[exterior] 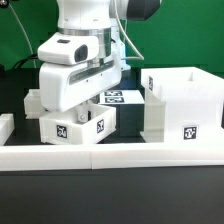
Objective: Assemble drawer
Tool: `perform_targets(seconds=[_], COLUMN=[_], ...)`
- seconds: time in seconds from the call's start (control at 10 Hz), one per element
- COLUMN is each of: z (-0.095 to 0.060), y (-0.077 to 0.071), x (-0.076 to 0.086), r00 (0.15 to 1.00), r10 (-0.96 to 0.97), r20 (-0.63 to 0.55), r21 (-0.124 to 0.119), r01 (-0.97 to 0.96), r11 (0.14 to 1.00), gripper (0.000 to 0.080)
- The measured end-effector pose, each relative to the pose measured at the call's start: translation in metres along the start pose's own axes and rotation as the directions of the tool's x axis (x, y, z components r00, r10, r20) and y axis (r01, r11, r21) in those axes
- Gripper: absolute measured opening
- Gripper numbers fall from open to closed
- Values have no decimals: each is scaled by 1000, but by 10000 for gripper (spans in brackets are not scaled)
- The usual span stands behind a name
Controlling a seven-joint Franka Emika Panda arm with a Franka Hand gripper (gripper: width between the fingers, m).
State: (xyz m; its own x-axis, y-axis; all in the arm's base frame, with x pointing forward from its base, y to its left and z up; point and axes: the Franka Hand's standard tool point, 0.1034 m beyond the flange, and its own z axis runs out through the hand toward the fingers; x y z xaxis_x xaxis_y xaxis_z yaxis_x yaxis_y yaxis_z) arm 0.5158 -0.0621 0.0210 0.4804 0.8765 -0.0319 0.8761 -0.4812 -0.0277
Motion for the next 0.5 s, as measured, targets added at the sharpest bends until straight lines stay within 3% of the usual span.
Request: perform_targets(seconds=[0.5], z=[-8], y=[6], x=[18], r00=[938], r10=[-345], r20=[31], r21=[-5], r01=[346], r11=[938], gripper=[42])
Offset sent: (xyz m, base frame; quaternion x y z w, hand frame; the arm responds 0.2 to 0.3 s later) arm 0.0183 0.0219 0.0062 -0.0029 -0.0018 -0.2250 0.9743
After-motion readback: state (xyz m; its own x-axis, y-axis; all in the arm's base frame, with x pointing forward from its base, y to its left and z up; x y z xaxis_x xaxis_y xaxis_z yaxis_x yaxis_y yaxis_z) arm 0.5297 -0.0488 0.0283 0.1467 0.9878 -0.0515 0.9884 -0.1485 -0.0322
